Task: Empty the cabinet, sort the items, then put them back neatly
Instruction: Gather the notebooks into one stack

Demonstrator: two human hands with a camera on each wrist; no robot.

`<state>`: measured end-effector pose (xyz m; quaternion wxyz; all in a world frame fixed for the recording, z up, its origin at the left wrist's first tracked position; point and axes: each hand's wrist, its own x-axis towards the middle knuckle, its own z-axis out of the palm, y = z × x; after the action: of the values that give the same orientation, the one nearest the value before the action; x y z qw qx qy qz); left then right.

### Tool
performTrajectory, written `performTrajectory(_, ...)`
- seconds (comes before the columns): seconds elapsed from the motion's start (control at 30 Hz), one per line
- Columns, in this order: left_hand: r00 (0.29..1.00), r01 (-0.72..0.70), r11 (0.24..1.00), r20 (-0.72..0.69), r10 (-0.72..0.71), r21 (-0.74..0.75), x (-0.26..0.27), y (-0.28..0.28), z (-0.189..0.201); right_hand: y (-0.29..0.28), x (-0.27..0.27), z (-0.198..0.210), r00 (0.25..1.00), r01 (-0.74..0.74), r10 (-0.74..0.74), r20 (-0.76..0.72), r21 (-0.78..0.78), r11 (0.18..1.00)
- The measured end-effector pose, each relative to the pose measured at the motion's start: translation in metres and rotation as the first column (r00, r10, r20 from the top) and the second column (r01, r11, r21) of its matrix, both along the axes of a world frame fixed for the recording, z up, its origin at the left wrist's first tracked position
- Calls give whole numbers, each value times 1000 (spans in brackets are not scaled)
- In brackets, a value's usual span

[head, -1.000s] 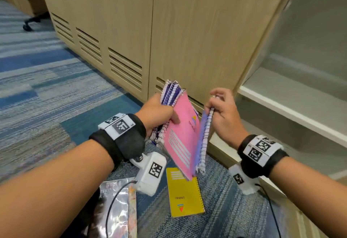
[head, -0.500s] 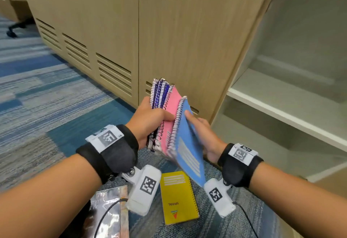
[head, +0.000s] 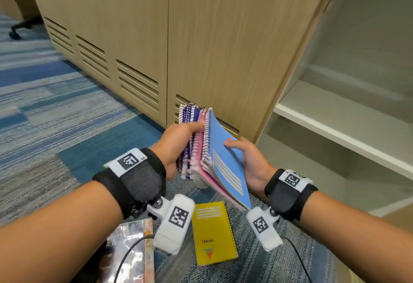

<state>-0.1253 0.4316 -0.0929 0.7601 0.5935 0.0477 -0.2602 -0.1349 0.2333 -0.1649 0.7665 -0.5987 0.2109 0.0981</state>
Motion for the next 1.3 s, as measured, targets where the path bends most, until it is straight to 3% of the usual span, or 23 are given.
performTrajectory(0.13, 998, 70, 994, -6, -70, 88, -5, 2, 4, 6, -1, -2, 997, 61, -54, 63, -125, 990)
performTrajectory(0.23, 999, -36, 980, 44, 28, 195, -5, 5, 3, 11, -1, -8, 996, 56, -48, 73, -109, 992)
performTrajectory(0.33, 990, -105, 975, 116, 84, 195, -2, 9, 12, 6, 5, -20, 999, -21, 22, 33, -46, 999)
performTrajectory(0.43, 970, -181, 971, 191, 151, 153, 0, 17, 23, -2, -5, -49, 989, -132, 107, -106, -265, 955)
performTrajectory(0.5, 951, -228, 966, 242, 193, 126, 2, 22, 28, -7, -23, -80, 924, -344, 232, -303, -395, 852)
performTrajectory(0.63, 942, -256, 961, 247, 225, 100, 6, 34, 31, -19, -56, -157, 670, -712, 322, -669, -456, 534)
performTrajectory(0.7, 943, -242, 966, 255, 212, 94, 7, 37, 30, -30, -63, -201, 575, -807, 318, -754, -458, 373)
performTrajectory(0.77, 945, -243, 964, 248, 211, 105, 10, 38, 28, -40, -63, -238, 547, -828, 247, -800, -474, 300)
performTrajectory(0.97, 952, -223, 966, 240, 188, 129, 20, 40, 25, -45, -61, -266, 520, -831, 99, -848, -477, 285)
performTrajectory(1.07, 952, -221, 965, 245, 181, 144, 24, 37, 24, -42, -66, -286, 591, -766, 1, -806, -561, 315)
performTrajectory(1.17, 953, -228, 961, 240, 186, 160, 26, 33, 20, -38, -67, -301, 592, -725, 15, -806, -524, 448)
performTrajectory(1.3, 951, -226, 959, 254, 179, 170, 23, 31, 18, -33, -54, -288, 736, -619, 75, -673, -624, 476)
